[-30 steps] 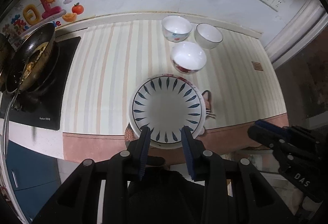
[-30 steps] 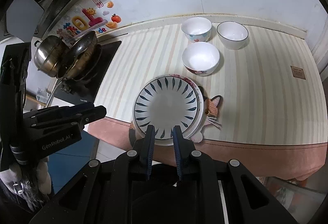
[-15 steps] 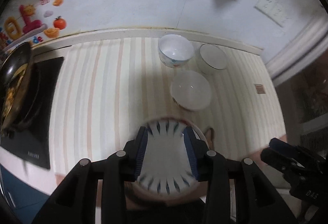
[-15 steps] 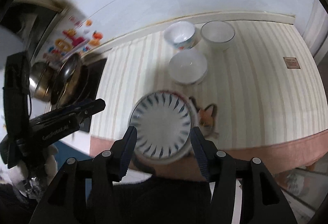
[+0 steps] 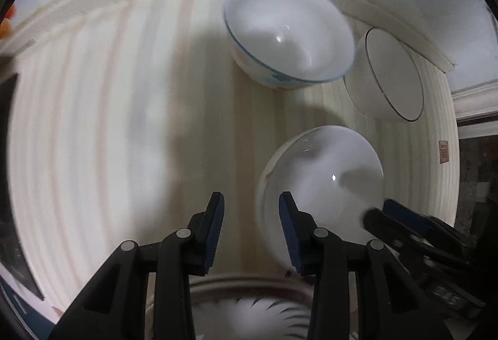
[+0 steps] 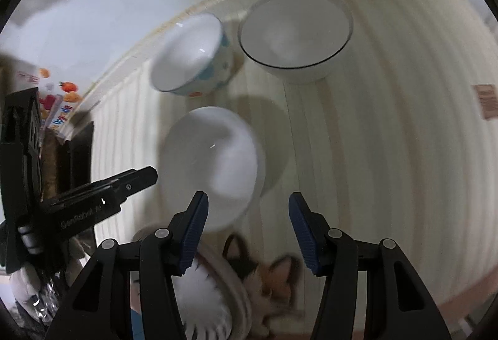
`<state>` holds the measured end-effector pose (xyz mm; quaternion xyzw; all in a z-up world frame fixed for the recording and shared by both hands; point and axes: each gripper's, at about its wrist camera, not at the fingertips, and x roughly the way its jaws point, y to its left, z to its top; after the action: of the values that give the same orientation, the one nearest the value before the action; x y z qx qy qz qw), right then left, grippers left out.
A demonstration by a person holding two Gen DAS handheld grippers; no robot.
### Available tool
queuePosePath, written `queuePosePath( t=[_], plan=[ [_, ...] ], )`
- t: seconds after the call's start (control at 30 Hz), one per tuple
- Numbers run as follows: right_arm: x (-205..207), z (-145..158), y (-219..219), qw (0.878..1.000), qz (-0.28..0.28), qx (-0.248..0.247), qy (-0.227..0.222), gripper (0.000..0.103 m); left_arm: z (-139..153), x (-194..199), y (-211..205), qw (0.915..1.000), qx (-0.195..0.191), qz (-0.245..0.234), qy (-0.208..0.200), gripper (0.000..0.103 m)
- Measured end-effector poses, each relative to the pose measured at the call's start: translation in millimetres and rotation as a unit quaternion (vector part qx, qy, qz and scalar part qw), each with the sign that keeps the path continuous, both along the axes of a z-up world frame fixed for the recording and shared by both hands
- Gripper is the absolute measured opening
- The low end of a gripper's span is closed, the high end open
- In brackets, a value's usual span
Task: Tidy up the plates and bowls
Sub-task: 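Move both tools to the plain white bowl and grasp its rim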
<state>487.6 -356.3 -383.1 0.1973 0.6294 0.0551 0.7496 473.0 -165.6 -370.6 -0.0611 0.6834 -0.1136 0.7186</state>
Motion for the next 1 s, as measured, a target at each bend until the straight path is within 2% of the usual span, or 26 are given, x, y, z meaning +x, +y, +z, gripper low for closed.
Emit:
queuePosePath(
  t=[0.1,0.13,0.17,0.3,0.5,0.77,1.0],
  plan=[
    [18,-24,1,0.999,0.03,0.011,0.019,0.029,-10,3,-8,1.0,-0.001,0.001,0.001,0.033],
    [21,-29,2,0.999,0.038,0.012,0.02,0.021,-11,3,-12,1.0,-0.005,0.002,-0.002,0.029],
    [25,-32,4,0.999,0.049,0.005,0.02,0.02,-10,1,-15,1.0,-0.004,0.003,-0.002,0.028],
    [32,-33,2,0.997,0.075,0.002,0.014,0.018,-1,-8,-27,0.9997,0.013,0.01,-0.017,0.028],
    [21,-19,-14,0.995,0.094,0.013,0.007,0.018,28,-29,-47,0.999,0.009,0.015,-0.042,0.028],
    [-23,19,-55,0.996,0.088,0.006,-0.003,0.018,57,-65,-93,0.998,-0.007,-0.018,-0.06,0.028],
    [-76,29,-110,0.997,0.074,-0.004,0.009,0.018,49,-90,-134,0.997,-0.014,-0.064,-0.042,0.028]
  ],
)
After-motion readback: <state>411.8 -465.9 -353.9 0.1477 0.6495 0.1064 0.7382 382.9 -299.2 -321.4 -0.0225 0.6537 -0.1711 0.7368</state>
